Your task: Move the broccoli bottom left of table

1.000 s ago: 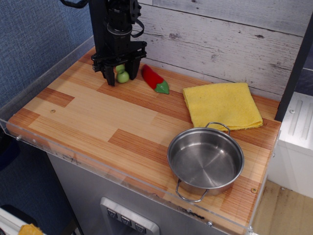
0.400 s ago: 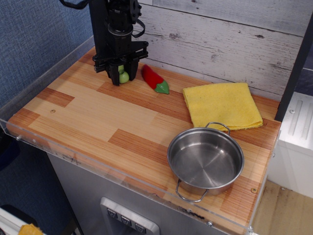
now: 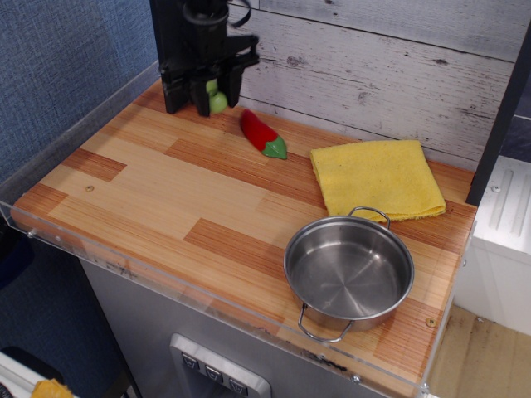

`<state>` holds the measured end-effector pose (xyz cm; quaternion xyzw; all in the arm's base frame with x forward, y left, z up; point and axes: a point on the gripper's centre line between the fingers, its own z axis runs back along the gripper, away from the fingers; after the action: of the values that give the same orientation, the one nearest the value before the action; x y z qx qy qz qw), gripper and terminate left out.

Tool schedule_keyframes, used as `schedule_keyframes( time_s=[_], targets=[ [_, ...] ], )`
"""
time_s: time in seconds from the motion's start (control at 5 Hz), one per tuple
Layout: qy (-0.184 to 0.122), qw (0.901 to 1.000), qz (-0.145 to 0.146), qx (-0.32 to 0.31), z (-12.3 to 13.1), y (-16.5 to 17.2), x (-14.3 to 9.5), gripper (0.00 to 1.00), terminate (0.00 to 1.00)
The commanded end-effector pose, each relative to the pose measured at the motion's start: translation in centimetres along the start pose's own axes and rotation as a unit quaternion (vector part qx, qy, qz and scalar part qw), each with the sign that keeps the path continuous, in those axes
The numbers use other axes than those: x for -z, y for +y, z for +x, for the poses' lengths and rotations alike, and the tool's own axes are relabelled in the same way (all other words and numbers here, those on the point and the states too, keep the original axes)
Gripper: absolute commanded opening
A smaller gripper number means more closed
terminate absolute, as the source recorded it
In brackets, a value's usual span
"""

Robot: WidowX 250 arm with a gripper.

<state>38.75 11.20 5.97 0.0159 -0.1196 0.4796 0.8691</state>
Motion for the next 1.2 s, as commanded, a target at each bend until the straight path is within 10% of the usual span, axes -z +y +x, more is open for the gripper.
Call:
schedule_keyframes(
  time_s=[0.0,1.0],
  targets=[
    [-0.039,0.9976,-0.057,0.004,0.0,0.8,-7.2,0.00,0.00],
    [-0.023,0.9989,-0.019,-0.037,-0.9,15.5,-9.1,0.00,0.00]
  ],
)
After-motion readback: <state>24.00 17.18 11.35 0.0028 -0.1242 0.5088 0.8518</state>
